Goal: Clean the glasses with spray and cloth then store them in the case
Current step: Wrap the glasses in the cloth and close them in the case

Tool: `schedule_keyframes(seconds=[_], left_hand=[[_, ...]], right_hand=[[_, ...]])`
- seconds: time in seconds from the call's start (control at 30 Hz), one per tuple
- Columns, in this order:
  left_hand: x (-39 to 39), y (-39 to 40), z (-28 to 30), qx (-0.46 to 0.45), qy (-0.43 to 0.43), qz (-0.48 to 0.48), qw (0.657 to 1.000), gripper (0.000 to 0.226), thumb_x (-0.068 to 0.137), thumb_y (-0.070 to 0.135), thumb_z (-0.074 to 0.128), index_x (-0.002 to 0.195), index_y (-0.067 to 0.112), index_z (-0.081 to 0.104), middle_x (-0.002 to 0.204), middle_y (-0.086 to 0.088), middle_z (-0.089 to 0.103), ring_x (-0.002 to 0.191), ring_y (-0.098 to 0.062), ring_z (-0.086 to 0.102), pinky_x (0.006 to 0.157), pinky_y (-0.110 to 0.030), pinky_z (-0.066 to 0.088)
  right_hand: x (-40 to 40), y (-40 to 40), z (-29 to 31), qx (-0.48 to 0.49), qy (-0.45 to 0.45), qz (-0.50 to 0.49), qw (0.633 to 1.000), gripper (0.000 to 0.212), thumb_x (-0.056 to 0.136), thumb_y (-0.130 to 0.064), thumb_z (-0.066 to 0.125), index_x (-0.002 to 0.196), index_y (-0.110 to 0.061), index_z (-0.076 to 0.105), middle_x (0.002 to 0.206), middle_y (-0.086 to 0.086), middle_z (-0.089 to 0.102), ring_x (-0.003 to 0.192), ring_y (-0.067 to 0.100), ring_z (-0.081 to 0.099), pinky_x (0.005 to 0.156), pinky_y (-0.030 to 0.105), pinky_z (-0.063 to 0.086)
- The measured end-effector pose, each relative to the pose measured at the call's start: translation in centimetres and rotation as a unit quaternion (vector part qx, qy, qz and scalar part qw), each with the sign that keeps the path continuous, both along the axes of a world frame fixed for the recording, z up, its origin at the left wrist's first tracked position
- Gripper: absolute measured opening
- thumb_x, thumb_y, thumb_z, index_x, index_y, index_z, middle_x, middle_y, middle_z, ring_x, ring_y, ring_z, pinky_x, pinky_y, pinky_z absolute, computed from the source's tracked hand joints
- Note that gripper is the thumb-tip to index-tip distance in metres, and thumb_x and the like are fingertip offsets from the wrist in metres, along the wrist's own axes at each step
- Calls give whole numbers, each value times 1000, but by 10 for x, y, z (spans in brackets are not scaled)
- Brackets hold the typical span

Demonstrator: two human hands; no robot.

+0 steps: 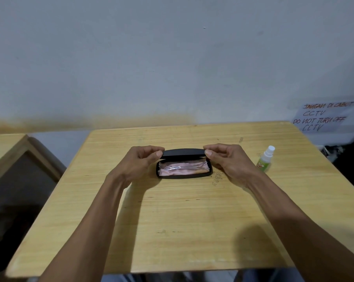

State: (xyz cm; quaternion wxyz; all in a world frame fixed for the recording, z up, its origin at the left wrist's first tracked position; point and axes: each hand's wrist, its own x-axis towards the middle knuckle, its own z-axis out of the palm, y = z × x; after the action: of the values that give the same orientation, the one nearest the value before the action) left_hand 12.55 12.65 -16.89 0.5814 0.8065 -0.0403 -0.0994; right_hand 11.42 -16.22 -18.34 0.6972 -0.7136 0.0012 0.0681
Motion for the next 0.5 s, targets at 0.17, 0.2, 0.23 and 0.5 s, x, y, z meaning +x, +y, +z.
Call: schedule_keyframes(seconds=[0.17, 0.2, 0.23, 0.5], left_hand=[[-6, -6, 2, -5, -6, 17, 1000, 27, 90, 32, 70, 112, 17, 75, 110, 0, 77, 108, -13, 69, 100, -34, 51], [-7, -8, 2, -7, -9, 22, 1000, 26, 87, 34, 72, 108, 18, 75, 105, -1, 79, 103, -16, 72, 97, -36, 54], [-7, -9, 1, -9, -12, 26, 1000, 25, 86, 35, 73, 105, 19, 76, 102, -2, 79, 100, -17, 73, 96, -37, 55], [-12, -8, -3, -15, -16, 38, 999, 31, 85, 31, 75, 114, 21, 76, 109, 6, 78, 108, -7, 69, 102, -34, 52]], right_hand=[[-4, -1, -3, -27, -25, -2, 999, 28, 90, -22, 72, 118, -16, 74, 110, 5, 78, 109, 18, 72, 102, 39, 55], [-4, 0, -2, -27, -26, -2, 999, 28, 91, -22, 72, 118, -16, 73, 110, 4, 78, 109, 18, 72, 102, 40, 55], [-5, 0, -2, -25, -26, -2, 999, 28, 91, -22, 72, 118, -16, 73, 110, 5, 78, 109, 18, 72, 101, 40, 55], [-13, 2, -4, -39, -46, -13, 998, 27, 91, -19, 72, 118, -18, 73, 109, 0, 78, 106, 10, 72, 101, 34, 55]])
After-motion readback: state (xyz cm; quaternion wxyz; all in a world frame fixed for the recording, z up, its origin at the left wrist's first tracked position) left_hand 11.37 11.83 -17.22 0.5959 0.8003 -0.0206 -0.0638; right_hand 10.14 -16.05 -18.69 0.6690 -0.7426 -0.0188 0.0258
